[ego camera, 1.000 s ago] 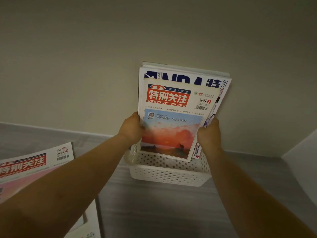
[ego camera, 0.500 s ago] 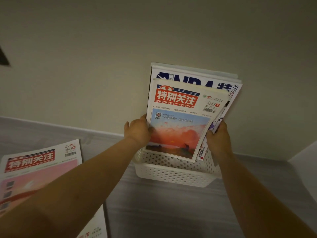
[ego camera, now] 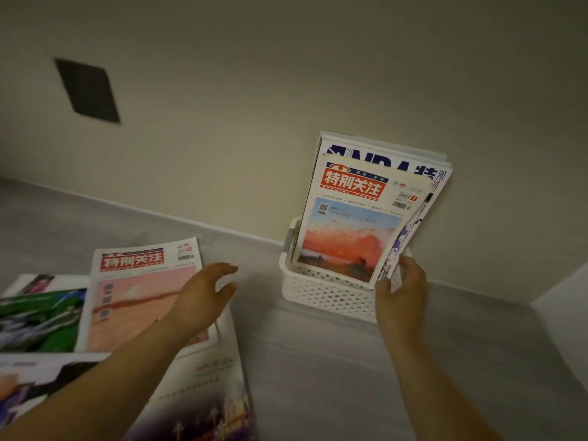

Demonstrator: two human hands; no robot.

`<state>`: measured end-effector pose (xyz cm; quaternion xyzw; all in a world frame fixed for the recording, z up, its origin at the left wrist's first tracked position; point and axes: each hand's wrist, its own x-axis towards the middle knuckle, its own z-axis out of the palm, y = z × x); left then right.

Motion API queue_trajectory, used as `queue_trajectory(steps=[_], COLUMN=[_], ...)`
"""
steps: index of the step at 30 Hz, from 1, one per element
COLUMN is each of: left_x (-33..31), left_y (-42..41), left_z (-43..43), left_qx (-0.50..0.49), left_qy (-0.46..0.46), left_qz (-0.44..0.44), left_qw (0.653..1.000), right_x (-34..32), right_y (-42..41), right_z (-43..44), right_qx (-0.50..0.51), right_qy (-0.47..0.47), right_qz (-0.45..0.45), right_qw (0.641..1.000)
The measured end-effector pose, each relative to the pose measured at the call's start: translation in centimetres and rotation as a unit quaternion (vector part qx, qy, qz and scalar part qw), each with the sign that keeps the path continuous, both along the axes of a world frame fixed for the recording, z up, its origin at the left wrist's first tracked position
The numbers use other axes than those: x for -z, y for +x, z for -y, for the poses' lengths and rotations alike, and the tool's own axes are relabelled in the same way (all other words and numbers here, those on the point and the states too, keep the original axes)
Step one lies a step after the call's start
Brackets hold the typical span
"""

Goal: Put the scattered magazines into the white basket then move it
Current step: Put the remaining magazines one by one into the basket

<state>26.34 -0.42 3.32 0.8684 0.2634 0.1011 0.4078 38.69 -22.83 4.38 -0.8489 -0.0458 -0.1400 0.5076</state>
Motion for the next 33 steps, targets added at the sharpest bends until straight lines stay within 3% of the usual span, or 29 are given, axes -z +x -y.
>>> queue_trajectory(steps=[5, 10, 13, 24, 29, 33], left_x=[1.9, 3.2, 3.3, 2.9, 2.7, 2.9], left_y=[-12.0, -19.2, -20.6, -15.5, -12.2, -10.6], left_z=[-3.0, -6.0, -7.5, -12.3, -13.7, -14.7], left_qx=[-0.113, -0.168, -0.165, -0.072, -0.150, -0.180], left_qy=[-0.063, -0.074, -0.082, -0.040, -0.226, -0.322], left_qz=[-0.048, -0.065, -0.078, -0.124, -0.040, -0.066], left_qw=[0.990, 0.981, 0.980, 0.989, 0.962, 0.927], right_x=[3.1, 7.3, 9.5, 10.0, 10.1, 10.1], right_y=[-9.6, -17.3, -19.8, -20.7, -21.3, -21.6], right_z=[-4.2, -8.3, -9.1, -9.7, -10.2, -10.3], right_qx=[-0.170, -0.324, -0.332, -0.285, -0.256, -0.231], right_qy=[-0.136, -0.322, -0.421, -0.476, -0.476, -0.474], right_qz=[-0.048, -0.080, -0.050, -0.043, -0.048, -0.032], right_qw=[0.975, 0.886, 0.843, 0.831, 0.840, 0.849])
